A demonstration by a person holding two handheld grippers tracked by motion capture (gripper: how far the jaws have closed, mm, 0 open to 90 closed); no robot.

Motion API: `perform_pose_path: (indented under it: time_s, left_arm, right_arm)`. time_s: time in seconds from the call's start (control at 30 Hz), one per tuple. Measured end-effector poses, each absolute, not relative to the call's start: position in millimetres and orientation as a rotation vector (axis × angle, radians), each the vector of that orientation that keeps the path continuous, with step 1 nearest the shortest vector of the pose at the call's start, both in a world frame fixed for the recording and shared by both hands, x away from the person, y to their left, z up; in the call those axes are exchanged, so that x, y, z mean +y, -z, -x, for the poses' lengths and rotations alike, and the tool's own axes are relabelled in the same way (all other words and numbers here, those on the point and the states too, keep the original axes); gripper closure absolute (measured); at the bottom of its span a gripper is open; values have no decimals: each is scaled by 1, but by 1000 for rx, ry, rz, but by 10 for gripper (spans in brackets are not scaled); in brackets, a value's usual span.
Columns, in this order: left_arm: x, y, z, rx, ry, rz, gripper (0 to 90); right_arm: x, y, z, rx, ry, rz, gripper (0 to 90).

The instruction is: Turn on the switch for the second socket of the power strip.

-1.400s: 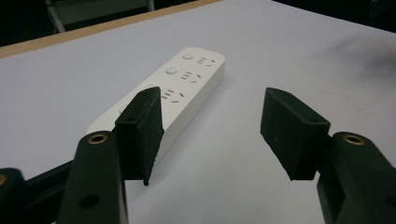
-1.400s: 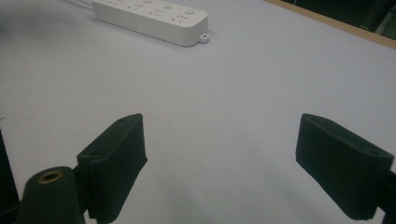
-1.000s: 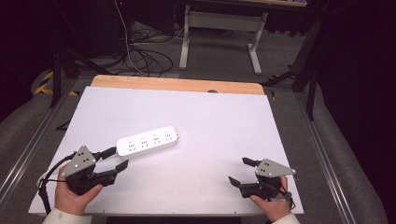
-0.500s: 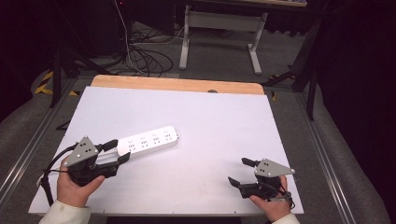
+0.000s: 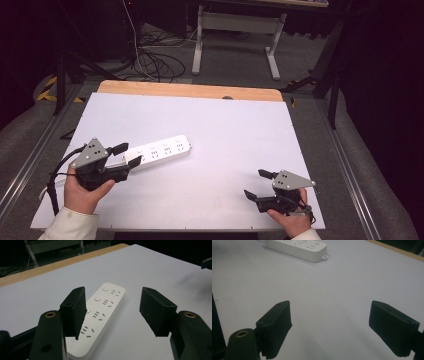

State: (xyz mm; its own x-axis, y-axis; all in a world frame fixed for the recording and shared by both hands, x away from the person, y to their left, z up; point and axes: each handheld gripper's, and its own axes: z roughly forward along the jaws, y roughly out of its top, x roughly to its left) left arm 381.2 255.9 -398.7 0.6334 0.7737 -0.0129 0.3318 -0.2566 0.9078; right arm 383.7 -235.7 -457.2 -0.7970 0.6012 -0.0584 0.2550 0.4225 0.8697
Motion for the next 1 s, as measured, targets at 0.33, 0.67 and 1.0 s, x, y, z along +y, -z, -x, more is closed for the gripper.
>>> perform_pose_path:
  time_s: [0.33,0.67,1.0]
  left_arm:
    - [250,397,-395,877,-547,-1895,388]
    - [252,398,-400,918,-568,-1921,550]
    - [254,399,-420,986,-505,-1912,896]
  right_arm:
    - [-236,458,-384,2326,-1326,-735,187]
    - [-235,458,-383,2328,-1327,-731,189]
    - [-235,458,-384,2327,-1328,-730,189]
